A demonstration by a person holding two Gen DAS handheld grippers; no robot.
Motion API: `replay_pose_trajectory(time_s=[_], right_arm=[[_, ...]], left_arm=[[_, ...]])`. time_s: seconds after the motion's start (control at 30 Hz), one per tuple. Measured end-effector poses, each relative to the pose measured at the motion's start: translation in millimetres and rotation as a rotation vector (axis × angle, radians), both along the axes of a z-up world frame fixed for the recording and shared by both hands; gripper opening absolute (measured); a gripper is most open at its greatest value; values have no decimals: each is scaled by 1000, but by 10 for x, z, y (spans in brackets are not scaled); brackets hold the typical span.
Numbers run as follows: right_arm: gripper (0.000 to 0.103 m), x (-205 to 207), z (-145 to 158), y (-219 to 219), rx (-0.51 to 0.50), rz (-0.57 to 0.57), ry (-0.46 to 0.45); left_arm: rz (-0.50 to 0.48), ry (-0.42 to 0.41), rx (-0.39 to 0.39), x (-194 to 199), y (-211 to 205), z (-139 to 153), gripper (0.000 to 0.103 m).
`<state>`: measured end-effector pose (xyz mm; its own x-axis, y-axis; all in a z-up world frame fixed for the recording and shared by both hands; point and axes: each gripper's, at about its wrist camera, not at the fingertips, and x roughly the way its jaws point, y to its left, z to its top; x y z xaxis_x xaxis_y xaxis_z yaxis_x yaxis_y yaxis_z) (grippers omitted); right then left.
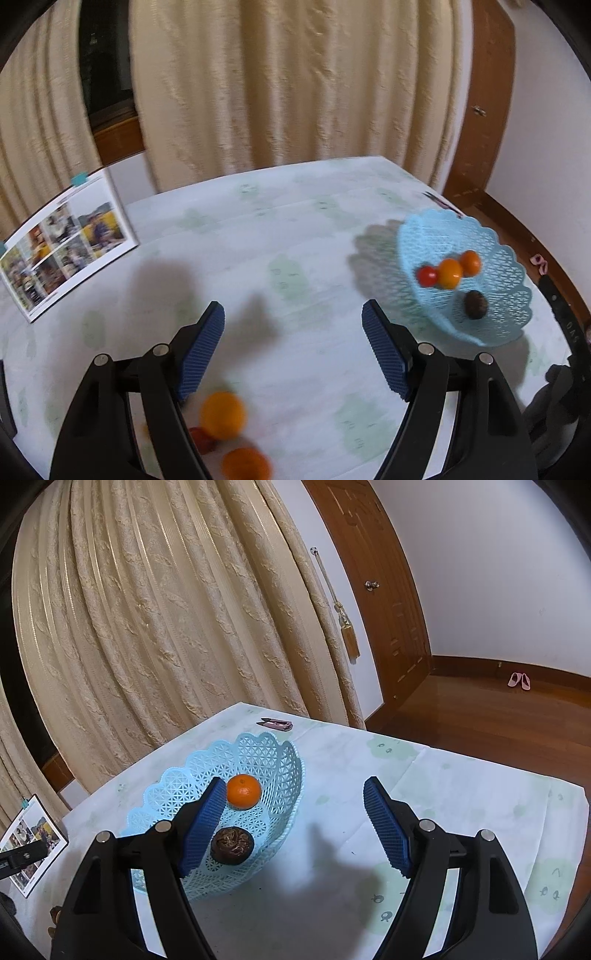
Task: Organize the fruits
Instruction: 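Grasp the second dark brown fruit with the left tool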
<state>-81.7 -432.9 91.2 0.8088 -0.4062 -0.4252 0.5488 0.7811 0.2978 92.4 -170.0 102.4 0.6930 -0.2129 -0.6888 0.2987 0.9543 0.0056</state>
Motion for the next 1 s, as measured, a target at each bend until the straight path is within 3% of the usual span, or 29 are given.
replay_pose_trajectory(time_s=[0.43, 0.83, 1.0], right_arm=[[78, 54, 33, 147, -73, 18, 35], [78, 87, 107, 616, -85, 172, 51], [79, 123, 123, 843, -81, 268, 70]], left_arm=[[186, 19, -10, -2, 987, -82, 77], [212, 133, -1, 67, 1169, -548, 77], [211, 175, 4, 125, 1174, -738, 66]])
